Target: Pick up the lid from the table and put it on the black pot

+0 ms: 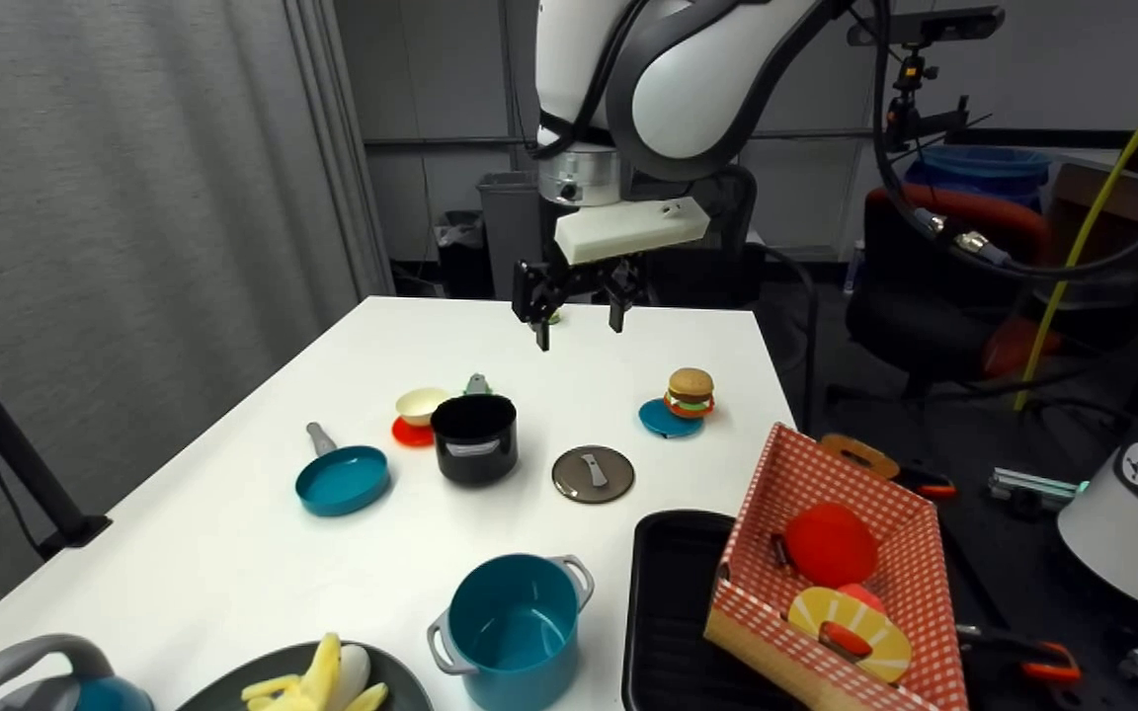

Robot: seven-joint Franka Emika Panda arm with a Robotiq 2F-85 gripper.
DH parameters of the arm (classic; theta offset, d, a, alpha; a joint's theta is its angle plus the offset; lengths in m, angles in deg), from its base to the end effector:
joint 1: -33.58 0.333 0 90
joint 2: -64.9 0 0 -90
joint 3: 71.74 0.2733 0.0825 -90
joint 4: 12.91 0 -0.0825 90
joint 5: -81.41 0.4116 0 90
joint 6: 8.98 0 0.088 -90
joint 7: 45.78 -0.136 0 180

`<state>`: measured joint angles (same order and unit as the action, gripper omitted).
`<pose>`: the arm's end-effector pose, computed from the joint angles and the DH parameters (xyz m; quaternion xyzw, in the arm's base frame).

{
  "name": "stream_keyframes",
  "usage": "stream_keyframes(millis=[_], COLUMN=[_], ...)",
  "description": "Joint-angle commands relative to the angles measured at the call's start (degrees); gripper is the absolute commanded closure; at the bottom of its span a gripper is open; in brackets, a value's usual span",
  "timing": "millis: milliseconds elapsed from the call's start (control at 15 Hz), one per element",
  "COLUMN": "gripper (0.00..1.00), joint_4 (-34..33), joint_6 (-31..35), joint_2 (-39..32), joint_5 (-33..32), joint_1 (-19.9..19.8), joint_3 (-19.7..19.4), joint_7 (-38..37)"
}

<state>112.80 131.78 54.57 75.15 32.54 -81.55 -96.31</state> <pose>0.5636 -0.1119 0.2214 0.8791 -0.4720 0.0568 0.0342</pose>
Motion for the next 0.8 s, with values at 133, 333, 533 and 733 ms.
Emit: stream_keyframes(millis=[133, 333, 533, 733], gripper=[0.0, 0.0, 0.0, 0.0], joint_4=[-1.6, -2.32, -3.45, -4.91], joint_6=[-2.69, -2.66, -2.79, -2.71], joint_2=[-3.92, -6.54, -8.99, -11.15], joint_5=[2.13, 3.54, 4.52, 4.74], joint_1=[-1.04, -1.14, -1.43, -2.2], joint_3=[0.37, 0.33, 0.19, -0.14], joint_7=[0.02, 0.67, 1.65, 3.11])
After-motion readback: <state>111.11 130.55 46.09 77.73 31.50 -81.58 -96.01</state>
